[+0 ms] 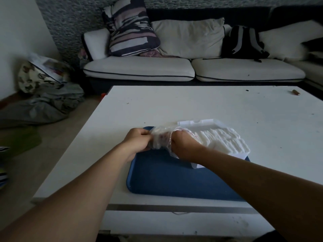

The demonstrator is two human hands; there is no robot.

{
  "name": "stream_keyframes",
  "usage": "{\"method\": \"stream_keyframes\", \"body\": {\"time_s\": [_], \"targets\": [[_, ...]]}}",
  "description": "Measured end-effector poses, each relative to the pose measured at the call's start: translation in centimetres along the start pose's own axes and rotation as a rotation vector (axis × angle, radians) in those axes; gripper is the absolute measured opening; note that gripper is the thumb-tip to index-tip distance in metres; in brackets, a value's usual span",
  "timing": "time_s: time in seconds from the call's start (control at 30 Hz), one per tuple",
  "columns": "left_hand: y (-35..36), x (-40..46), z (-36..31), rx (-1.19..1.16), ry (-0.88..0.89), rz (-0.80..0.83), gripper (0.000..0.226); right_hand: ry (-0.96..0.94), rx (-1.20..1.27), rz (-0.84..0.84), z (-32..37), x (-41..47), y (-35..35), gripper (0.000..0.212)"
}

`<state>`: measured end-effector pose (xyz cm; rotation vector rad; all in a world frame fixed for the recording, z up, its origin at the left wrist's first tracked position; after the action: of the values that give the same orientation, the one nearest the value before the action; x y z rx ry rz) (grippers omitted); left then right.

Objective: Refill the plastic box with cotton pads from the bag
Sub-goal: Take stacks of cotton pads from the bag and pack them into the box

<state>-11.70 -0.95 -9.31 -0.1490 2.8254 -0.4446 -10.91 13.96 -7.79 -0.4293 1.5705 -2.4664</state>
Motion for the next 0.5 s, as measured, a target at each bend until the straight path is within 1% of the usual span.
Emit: {"method": "stream_keyframes", "body": {"time_s": [0.1,0.17,0.2,0.27,0.3,0.33,0.37,0.43,0.47,0.5], "targets": [[-0.2,-0.1,-0.3,-0.024,0.018,-0.015,0.015,0.125,0.137,-0.069,-1.4,0.3,0.1,0.024],[-0.1,-0.2,-0.5,-0.075,-0.006,0.005,0.017,0.181,0.236,-0.135,-2.3,0.5,0.1,0.021],[0.0,-0.4,-0.5,-0.11,-0.03,0.024,0.017,0.19,0.288,-0.122,-2.6,0.5,0.0,0.019],[0.2,-0.8,-0.7,-0.16,-0.065,0.06,0.018,0.19,0.429,-0.015,-1.6,-0.1,-0.6,0.04],[0.3,-0.9,-0.8,-0.169,-0.076,0.077,0.018,0.239,0.562,0.009,-1.5,-0.3,-0.9,0.038],[0.5,-1.1,-0.8,-0.177,-0.091,0.098,0.019,0.357,0.631,0.031,-1.9,-0.4,-0.9,0.028],[0.8,-1.3,-0.8,-0.189,-0.111,0.122,0.021,0.538,0.817,0.097,-2.4,-0.5,0.2,0.023],[1.5,-1.7,-0.7,-0.222,-0.145,0.165,0.024,0.771,1.191,0.094,-2.6,-1.5,1.6,0.021],[1.8,-1.8,-0.7,-0.238,-0.155,0.169,0.024,0.696,1.228,0.063,-2.4,-1.5,2.0,0.022],[2.0,-1.8,-0.7,-0.249,-0.159,0.157,0.024,0.739,1.165,0.004,-2.4,-1.6,1.9,0.034]]}}
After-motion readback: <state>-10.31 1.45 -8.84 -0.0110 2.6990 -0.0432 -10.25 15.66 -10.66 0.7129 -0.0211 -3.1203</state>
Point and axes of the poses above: each hand's wrist, its own x-axis towards the middle knuckle, its own y-axis out of the palm, z = x × y, the point moved 7 cm from there along x, towards the middle knuckle, and after that the axes turned 7 degrees about -z, right-handed, at the moved point
